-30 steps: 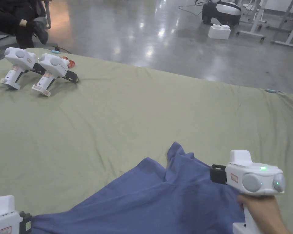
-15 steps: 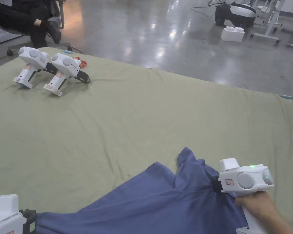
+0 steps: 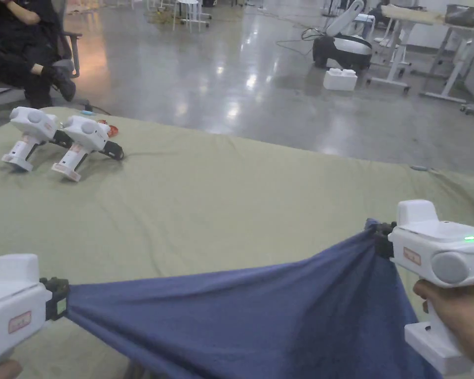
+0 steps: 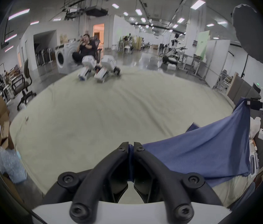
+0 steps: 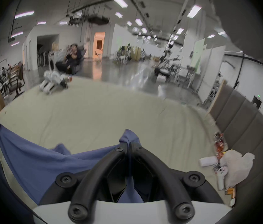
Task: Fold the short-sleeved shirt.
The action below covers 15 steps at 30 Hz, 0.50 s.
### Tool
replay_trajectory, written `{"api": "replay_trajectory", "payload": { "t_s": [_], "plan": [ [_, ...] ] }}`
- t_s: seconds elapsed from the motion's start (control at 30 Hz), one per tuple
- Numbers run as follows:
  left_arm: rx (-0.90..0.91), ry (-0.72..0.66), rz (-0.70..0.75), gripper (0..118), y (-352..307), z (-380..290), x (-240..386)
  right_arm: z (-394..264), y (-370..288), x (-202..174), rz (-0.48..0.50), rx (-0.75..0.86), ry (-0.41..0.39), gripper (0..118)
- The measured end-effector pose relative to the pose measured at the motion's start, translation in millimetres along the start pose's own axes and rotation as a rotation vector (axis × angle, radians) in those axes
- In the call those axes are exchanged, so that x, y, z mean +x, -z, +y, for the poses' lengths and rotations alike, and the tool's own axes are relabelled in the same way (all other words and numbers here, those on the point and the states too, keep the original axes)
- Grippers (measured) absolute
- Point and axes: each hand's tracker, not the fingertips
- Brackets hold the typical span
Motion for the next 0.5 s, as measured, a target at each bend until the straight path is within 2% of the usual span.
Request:
{"api": "replay_trajectory", "payload": {
  "t_s": [0.27, 0.5],
  "plan": [
    [0.212, 0.065, -0.068, 1, -18, 116, 39, 77, -98, 49, -0.163, 0.202, 0.046, 2],
    [0.317, 0.099, -0.082, 0, -31, 216, 73, 136, -134, 77, -0.262, 0.302, 0.079, 2]
  ]
}}
